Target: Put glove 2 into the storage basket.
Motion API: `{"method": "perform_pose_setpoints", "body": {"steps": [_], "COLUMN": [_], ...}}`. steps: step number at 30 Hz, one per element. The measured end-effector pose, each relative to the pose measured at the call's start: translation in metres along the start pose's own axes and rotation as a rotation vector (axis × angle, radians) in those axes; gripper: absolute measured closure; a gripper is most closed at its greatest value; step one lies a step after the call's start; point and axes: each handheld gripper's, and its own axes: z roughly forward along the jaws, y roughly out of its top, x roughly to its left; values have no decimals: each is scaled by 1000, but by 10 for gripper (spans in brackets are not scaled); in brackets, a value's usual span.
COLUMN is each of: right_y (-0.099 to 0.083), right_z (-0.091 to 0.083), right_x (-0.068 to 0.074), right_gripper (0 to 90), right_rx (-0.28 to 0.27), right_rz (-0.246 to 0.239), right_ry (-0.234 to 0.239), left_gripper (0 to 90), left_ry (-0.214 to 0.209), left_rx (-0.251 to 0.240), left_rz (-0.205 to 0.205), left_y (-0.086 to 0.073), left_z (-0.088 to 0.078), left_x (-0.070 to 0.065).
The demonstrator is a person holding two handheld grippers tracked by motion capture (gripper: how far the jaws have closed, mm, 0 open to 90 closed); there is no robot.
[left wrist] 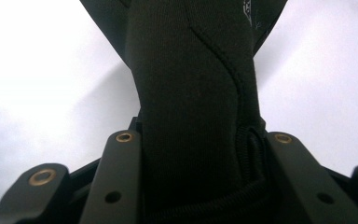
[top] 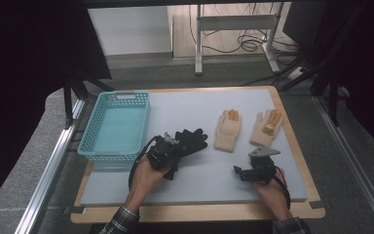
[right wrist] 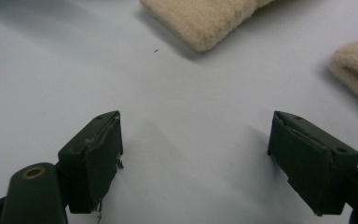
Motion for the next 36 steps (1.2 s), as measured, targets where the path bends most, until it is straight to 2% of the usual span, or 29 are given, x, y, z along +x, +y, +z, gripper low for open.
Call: {"method": "perform_pose_setpoints", "body": {"steps": [10,22,29,36], "right_y": [0,0,0,0], "right_z": [0,0,0,0], "right_x": [0,0,0,0], "right_gripper": [174,174,174,174], "right_rx": [0,0,-1,-1], "right_rz": [3,3,3,3], "right_ry": [1,1,2,1], "left_gripper": [625,624,625,623], "left_ry": [41,109,156,215], "left_rx": [-7,-20,-19,-18], "left_rz": [-13,-68,-120,-184], "left_y": [21,41,44,37], "left_z": [-14,-37,-48,-59], "left_x": [17,51,74,103]}}
